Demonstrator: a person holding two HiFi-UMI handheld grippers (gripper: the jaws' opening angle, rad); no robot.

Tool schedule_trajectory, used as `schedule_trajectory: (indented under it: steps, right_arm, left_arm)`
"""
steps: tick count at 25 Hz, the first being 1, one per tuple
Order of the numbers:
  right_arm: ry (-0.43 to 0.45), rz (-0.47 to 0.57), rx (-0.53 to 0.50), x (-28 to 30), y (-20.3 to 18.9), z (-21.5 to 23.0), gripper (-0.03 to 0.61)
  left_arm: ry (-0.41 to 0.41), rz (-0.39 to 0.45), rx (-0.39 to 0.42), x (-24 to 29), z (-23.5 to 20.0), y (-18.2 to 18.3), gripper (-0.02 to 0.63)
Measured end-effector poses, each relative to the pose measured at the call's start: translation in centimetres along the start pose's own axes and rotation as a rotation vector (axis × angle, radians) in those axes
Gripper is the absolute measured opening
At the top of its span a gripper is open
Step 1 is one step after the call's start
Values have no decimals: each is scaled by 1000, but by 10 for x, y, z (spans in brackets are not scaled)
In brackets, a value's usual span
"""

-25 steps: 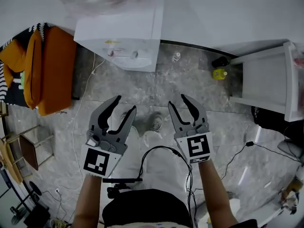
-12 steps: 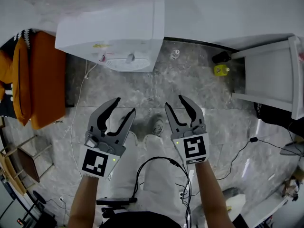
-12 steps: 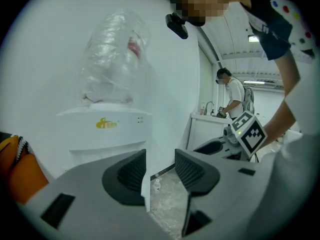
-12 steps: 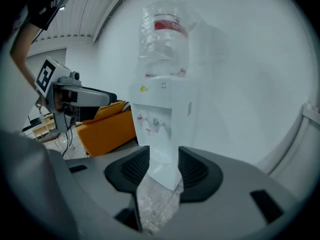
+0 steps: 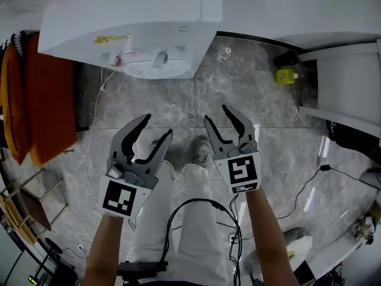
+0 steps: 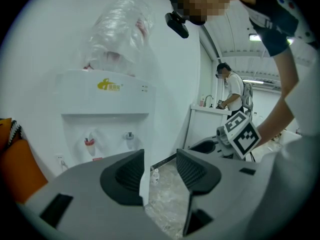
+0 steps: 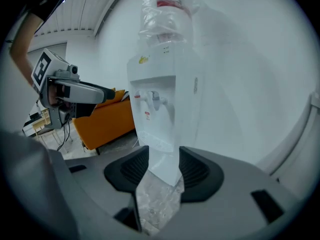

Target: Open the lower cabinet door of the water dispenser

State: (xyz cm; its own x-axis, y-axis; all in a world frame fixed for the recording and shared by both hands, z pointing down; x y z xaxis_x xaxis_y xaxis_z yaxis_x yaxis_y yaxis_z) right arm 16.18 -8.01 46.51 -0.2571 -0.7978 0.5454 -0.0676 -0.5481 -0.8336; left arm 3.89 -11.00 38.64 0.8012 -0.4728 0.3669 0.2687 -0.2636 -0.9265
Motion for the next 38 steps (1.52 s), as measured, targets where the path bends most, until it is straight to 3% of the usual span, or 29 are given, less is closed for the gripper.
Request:
schedule_trajectory:
  steps: [23, 29, 38]
  right_arm:
    - [-8, -50, -12, 132, -95, 32, 187]
    - [22, -68, -14, 166, -113, 40, 192]
    - [52, -112, -10, 215, -139, 59, 215]
  left_arm:
    - [-44, -66, -12, 55, -18, -114, 213]
    - [-57, -74, -22, 74, -19, -127, 213]
    - [-67, -94, 33, 91, -27, -149, 213]
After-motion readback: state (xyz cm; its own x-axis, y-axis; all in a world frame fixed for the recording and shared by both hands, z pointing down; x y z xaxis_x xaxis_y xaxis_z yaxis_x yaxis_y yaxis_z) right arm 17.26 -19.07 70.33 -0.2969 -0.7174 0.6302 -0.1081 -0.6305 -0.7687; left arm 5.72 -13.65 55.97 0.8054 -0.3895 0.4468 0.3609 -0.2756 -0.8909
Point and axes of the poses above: the fingertips, and each gripper's own axes: x forward along the fingers, z to its right, y out of its top, the point moved 1 cm from there along -x, backward along the fingers, and after that the axes turned 4 degrees about x, right-handed, at the moved point
